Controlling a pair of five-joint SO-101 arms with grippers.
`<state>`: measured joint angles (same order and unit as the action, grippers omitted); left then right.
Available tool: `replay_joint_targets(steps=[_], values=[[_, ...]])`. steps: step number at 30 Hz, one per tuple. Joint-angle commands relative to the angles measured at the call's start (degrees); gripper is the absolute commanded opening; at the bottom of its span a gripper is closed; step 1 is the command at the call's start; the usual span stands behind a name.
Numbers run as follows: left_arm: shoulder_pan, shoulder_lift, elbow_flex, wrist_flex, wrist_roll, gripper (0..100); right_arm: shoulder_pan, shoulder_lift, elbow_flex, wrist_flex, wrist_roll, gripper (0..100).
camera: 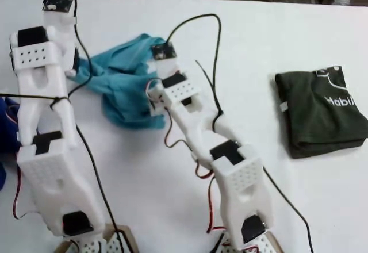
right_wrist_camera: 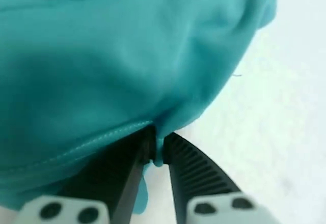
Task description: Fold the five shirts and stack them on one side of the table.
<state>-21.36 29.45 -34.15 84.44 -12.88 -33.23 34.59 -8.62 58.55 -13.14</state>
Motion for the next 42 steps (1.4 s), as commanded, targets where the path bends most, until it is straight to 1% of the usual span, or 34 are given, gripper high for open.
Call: replay_joint_targets(steps=[1, 4, 9, 11, 15, 19, 22, 25, 30, 32, 33, 36, 37, 38, 40, 42], values=[[-0.4, -0.6, -0.4, 0.0, -0.6, 3, 0.9, -0.3, -2.0, 0.7, 0.1, 2.1], [-0.4, -0.6, -0.4, 0.0, -0.6, 3, 3.6, -2.2, -3.7, 2.9, 0.4, 2.0], [-0.4, -0.6, -0.5, 0.0, -0.4, 3, 8.7, -9.6, -5.8, 6.9, 8.2, 2.0], [-0.2, -1.0, -0.7, 0.0, -0.3, 3, 11.1, -13.4, -5.8, 7.3, 10.1, 2.0], [2.2, -1.2, -3.6, 1.1, -0.3, 3, 16.9, -19.5, -5.8, 6.9, 11.3, 2.0], [4.8, -1.2, -8.5, 1.8, -0.2, 3, 21.0, -24.0, -5.9, 6.3, 13.7, 2.0], [7.2, -1.2, -11.1, 2.5, -0.2, 3, 23.0, -26.9, -5.9, 5.6, 15.6, 2.0], [10.3, -1.0, -13.2, 5.6, -0.4, 3, 24.3, -29.5, -5.9, 5.2, 16.7, 2.0], [14.8, -0.6, -12.2, 10.5, -0.6, 3, 26.0, -32.0, -5.9, 5.2, 18.5, 2.0], [16.3, -0.6, -9.7, 11.9, -0.6, 6, 26.6, -32.7, -5.9, 5.2, 18.5, 2.0], [17.0, -0.6, -8.2, 12.5, -0.8, 10, 26.6, -32.9, -5.9, 5.2, 18.5, 2.0], [18.9, -0.6, -3.0, 12.5, -3.3, 27, 26.7, -33.2, -5.9, 5.2, 18.5, 2.0], [19.2, -0.7, -2.2, 12.4, -3.5, 32, 26.7, -33.2, -5.9, 5.2, 18.5, 2.0], [19.2, -0.7, -2.0, 11.9, -3.3, 32, 26.7, -33.2, -5.9, 5.2, 18.5, 2.0], [18.8, -1.3, -2.2, 10.5, -2.9, 30, 27.2, -33.2, -5.9, 5.2, 18.5, 2.0], [17.7, -1.6, -4.9, 10.2, -2.5, 28, 28.4, -33.3, -6.6, 5.2, 18.5, 2.0]])
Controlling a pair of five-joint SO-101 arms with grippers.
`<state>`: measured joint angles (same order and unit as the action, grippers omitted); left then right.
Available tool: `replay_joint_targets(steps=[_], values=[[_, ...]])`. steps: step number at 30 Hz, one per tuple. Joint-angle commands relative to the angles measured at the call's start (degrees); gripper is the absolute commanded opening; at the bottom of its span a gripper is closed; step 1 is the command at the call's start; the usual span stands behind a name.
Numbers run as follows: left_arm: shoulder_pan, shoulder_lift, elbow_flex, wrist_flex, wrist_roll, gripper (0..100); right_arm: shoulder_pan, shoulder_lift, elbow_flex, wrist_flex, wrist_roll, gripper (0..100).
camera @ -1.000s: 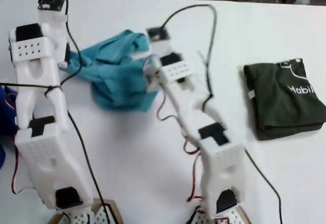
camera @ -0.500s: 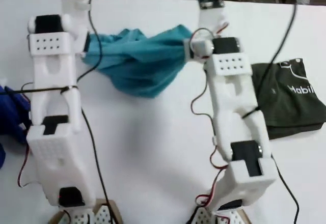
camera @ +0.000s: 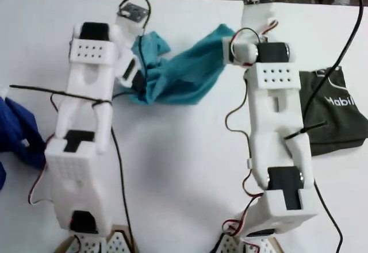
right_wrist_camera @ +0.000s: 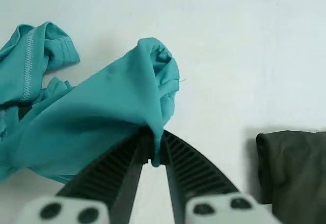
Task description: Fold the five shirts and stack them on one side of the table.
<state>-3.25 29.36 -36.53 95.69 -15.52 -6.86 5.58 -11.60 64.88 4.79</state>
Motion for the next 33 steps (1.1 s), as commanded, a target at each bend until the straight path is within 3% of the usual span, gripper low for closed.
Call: replay_joint_targets(steps=[1, 8, 13, 17, 23, 30, 33], values=[[-1.2, -1.5, -4.2, -1.3, 0.1, 28, 2.9, -4.3, -4.7, -0.8, 0.6, 2.0], [-4.1, -1.3, -17.3, -2.3, 6.3, 28, 9.6, -4.3, -10.2, 1.1, 0.6, 2.0], [0.4, 1.1, -15.6, -7.7, 9.1, 28, 8.4, -4.3, -10.9, 2.6, 0.6, 2.0], [5.9, 7.3, -13.4, -11.8, 9.2, 28, 7.1, -3.6, -10.9, 3.1, 0.6, 2.0], [12.9, 15.6, -13.5, -10.4, 9.2, 33, 6.9, -3.6, -10.9, 3.1, 0.6, 2.0], [13.3, 16.6, -12.8, -7.2, 8.4, 33, 6.9, -3.6, -10.8, 3.0, 0.6, 2.0], [11.1, 18.9, -12.2, -7.2, 4.2, 31, 6.9, -3.6, -10.3, 2.9, 0.6, 2.0]])
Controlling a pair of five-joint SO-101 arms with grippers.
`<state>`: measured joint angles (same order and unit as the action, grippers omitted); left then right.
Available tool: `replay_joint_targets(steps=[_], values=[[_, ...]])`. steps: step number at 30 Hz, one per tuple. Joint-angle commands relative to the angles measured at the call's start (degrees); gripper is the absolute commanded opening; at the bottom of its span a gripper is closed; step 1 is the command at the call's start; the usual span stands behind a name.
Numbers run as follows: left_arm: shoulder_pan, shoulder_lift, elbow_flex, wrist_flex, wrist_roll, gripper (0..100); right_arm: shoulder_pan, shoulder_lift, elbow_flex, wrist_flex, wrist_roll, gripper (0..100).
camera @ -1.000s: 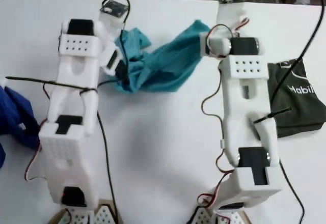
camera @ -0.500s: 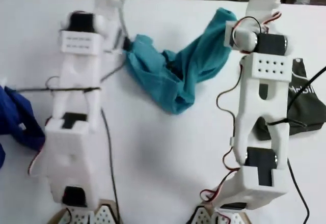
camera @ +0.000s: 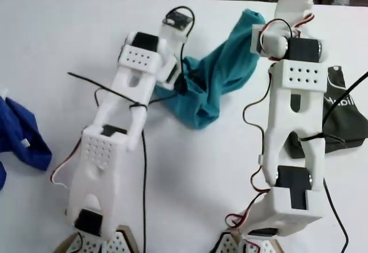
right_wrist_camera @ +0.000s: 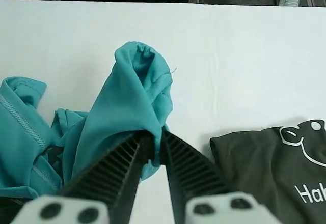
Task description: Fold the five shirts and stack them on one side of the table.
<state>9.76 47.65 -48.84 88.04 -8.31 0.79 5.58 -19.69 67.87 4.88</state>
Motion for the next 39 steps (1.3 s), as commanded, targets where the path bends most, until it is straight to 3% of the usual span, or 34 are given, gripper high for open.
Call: replay_joint_targets(steps=[1, 6, 11, 19, 28, 32, 36, 39], values=[[-3.0, 1.8, 0.4, 0.1, -4.4, 29, -0.8, -3.6, -2.2, 0.0, 0.5, 2.0], [-7.7, 8.9, -1.5, -1.1, -9.1, 19, -0.9, -3.6, -2.2, 0.0, 0.4, 2.0], [-14.1, 9.4, -6.8, 5.8, -9.2, 10, -0.8, -3.6, -2.2, -0.1, 0.4, 2.0], [-22.6, 9.5, -19.7, 13.9, -9.2, 10, -0.8, -3.6, -2.1, -0.5, 0.4, 2.0], [-22.8, 7.7, -22.3, 13.6, -8.9, 20, -0.6, -3.6, -0.1, -2.8, 0.4, 2.0], [-22.3, 5.5, -29.7, 13.4, -8.3, 23, -0.6, -3.6, -0.1, -2.8, 0.4, 2.0], [-18.8, 6.2, -33.9, 12.3, -1.8, 23, -0.7, -3.6, -0.1, -2.7, 0.4, 2.0], [-14.5, 8.3, -33.3, 13.5, -1.2, 23, -0.7, -3.6, -0.1, -2.7, 0.4, 2.0]])
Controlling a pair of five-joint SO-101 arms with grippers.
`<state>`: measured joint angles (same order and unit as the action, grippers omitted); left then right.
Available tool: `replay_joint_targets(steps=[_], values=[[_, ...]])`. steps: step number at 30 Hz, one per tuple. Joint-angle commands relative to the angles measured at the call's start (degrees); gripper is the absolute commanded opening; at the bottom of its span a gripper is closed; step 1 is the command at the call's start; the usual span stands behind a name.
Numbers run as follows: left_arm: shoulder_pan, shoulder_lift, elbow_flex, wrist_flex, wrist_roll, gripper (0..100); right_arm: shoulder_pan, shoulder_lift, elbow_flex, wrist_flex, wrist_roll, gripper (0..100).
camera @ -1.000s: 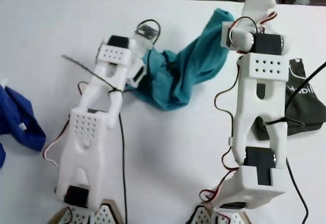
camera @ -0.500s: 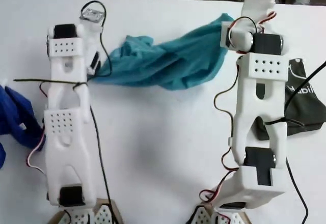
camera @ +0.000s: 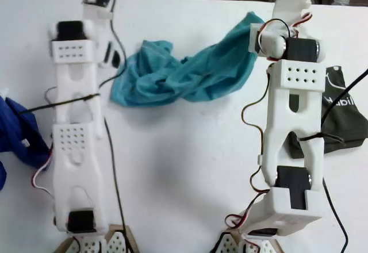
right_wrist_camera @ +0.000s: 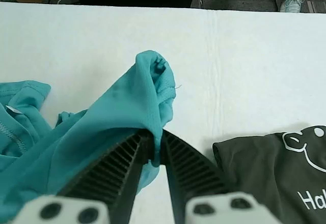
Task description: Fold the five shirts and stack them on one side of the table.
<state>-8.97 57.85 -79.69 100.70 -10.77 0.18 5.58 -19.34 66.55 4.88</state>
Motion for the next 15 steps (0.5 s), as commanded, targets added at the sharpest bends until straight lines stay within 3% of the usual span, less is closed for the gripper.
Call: replay_joint_targets(steps=[1, 7, 15], values=[[5.6, -0.9, -2.4, 1.4, 1.2, 23, 0.0, -3.6, -0.4, -1.5, 0.4, 2.0], [11.0, 5.5, -2.5, 1.5, 1.0, 23, 0.1, -3.6, -0.4, -1.5, 0.4, 2.0], [5.0, 12.8, -2.6, 1.6, 1.0, 23, 1.1, -3.6, -0.7, -1.5, 0.4, 2.0]])
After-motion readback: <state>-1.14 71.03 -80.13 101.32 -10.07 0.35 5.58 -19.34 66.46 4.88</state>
